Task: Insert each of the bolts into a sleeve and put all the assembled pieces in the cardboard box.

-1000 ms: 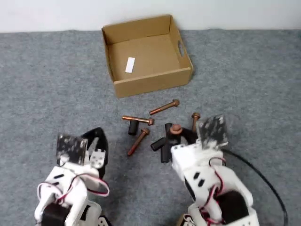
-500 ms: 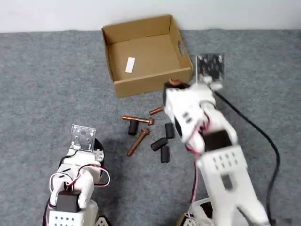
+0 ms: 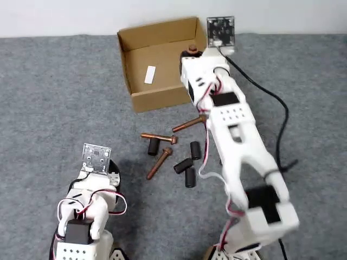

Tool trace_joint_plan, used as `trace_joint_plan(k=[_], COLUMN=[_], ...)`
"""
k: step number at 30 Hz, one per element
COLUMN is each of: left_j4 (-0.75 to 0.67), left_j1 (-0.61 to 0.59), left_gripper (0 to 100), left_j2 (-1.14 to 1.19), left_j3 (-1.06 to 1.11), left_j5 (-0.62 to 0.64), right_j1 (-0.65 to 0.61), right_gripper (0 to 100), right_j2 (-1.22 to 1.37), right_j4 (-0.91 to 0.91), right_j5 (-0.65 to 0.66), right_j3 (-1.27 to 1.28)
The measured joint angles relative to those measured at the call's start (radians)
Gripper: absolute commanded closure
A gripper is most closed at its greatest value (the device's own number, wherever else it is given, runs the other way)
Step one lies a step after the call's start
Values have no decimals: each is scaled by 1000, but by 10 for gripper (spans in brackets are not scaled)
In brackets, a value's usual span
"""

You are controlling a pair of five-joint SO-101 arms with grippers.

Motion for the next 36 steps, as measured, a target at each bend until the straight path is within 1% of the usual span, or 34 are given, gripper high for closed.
trace_joint_plan(k=[3,7,10,13,19,22,28,29,32,36], left_j4=[0,0,0,0,0,0,0,0,0,0], left_j1=[0,0,0,0,0,0,0,0,0,0], left_gripper=[995,995,995,995,995,995,995,995,995,995], left_j2=[0,0,0,0,0,0,0,0,0,0], left_j3=[0,0,0,0,0,0,0,0,0,0], left_j5=[35,48,51,54,54,54,54,54,54,54], right_j1=[6,9,11,12,11,12,11,11,-6,-58], right_gripper=[991,991,990,986,861,880,995,989,981,991], right_j2=[141,298,367,400,408,407,385,368,301,219], right_j4=[0,0,15,75,209,275,298,307,400,580], right_j5=[20,46,74,91,95,95,95,95,95,95], right_j3=[-112,-249,-316,-339,-342,-342,-394,-399,-404,-404])
